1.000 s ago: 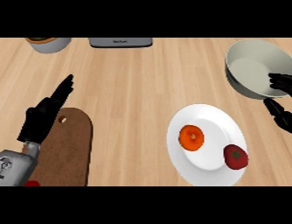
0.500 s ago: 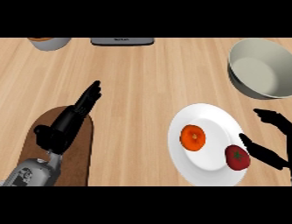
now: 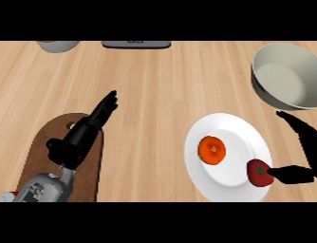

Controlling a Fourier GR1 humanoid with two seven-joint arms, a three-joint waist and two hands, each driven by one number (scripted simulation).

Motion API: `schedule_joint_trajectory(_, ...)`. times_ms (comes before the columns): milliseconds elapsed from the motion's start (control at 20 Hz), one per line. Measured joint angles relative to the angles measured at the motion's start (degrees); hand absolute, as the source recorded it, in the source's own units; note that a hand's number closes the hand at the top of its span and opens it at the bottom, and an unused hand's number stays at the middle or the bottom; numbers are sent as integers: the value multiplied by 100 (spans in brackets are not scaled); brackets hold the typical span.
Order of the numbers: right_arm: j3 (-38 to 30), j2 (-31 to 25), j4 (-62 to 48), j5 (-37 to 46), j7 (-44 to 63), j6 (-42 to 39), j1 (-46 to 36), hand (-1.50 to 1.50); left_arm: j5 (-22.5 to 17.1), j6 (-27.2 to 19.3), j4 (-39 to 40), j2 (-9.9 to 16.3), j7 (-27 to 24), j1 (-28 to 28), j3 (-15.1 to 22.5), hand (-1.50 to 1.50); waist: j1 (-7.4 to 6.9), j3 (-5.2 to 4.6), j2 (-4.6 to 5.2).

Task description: Pick the tomato from the plate and place it in the bowl

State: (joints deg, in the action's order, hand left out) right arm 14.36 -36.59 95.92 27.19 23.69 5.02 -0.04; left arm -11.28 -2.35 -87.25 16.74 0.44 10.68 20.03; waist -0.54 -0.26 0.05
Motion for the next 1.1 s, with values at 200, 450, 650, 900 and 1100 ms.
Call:
schedule_joint_trajectory(200,361,-345,100,-194,1086,-1364,-275,-150,4,54,0,30,26,54,-21,0,-81,-10,13)
schedule_joint_trajectory(450,530,-253,259,-1067,2623,-2935,-922,-150,9,49,-118,-31,168,98,8,0,-111,-2,7)
schedule_joint_trajectory(650,595,17,233,-1730,3278,-3356,-1339,-150,32,53,-101,-58,130,61,-59,0,-66,5,2)
schedule_joint_trajectory(900,772,230,-42,-2163,3701,-3449,-1778,-150,72,63,-179,-75,172,8,-93,0,-48,10,-4)
schedule_joint_trajectory(1100,995,347,0,-2275,3968,-3429,-1938,-150,98,105,-310,-38,170,-191,-107,0,-22,14,-15)
